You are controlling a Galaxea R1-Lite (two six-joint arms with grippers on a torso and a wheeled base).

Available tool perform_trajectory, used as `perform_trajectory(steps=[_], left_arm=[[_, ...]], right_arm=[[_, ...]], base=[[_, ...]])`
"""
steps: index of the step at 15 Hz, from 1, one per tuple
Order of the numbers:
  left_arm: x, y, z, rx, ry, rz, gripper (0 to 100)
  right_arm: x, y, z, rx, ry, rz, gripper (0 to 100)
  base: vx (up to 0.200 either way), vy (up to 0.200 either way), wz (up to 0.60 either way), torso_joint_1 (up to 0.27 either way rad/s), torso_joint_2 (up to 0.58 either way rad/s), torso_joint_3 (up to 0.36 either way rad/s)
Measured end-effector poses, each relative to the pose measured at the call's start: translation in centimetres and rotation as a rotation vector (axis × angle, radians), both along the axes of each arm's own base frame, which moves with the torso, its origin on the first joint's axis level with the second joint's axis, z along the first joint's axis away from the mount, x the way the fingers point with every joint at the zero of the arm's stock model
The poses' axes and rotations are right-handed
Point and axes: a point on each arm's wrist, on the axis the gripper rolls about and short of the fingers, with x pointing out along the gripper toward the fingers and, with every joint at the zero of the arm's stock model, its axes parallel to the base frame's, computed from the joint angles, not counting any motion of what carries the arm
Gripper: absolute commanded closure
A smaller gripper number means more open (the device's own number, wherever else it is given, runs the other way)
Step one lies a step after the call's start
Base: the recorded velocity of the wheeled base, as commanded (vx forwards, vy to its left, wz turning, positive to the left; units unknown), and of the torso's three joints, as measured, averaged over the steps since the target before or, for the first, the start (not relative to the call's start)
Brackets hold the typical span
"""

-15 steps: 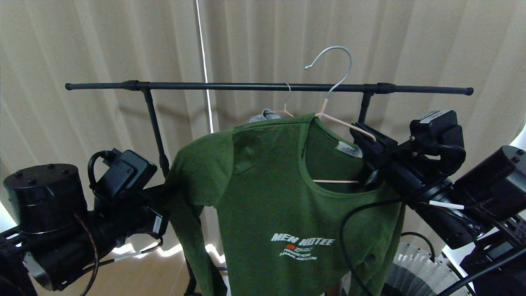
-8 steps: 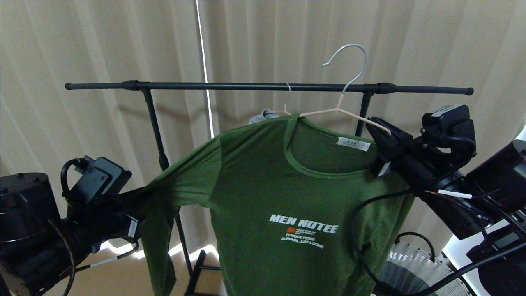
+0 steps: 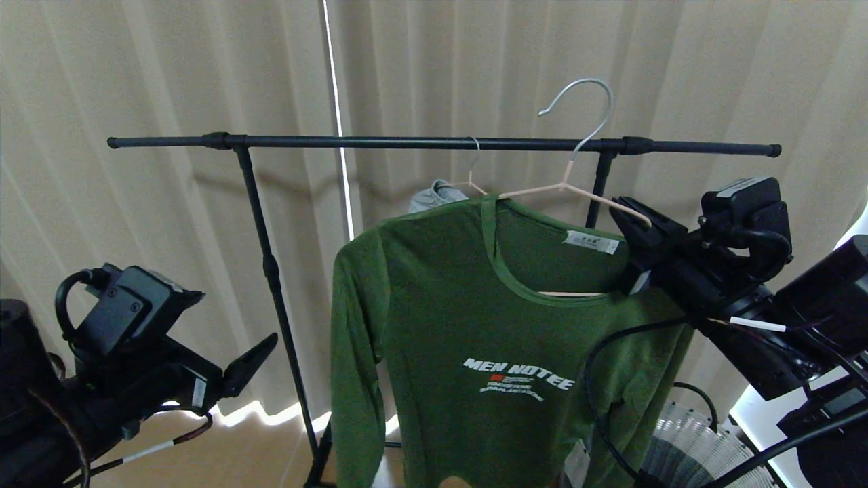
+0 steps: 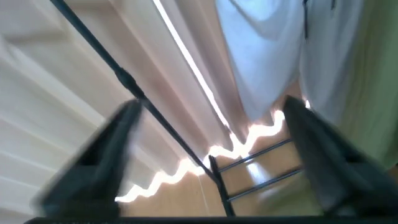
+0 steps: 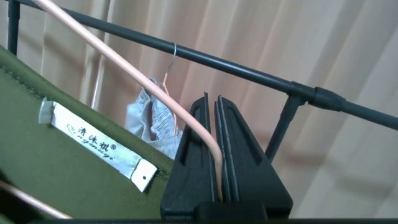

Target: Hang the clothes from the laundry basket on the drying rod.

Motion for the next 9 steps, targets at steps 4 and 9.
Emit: perform_trajectory(steps=[4,9], left_arm=[[-1.9,0.6,2.5,-0.088,-0.110,0.017,0],[-3.3,1.1,4.8,-0.162,-0.100,0.048,0]], right_arm=[[-0.9,-1.7,-0.1,-0.061,-0.005,-0.065,100],[-2.9,-4.7,-0.6,-0.272,0.219,-0.157,100]], base=[[0.000,0.000,0.00,0.000,0.00,0.000],[0.000,0.000,0.00,0.000,0.00,0.000]])
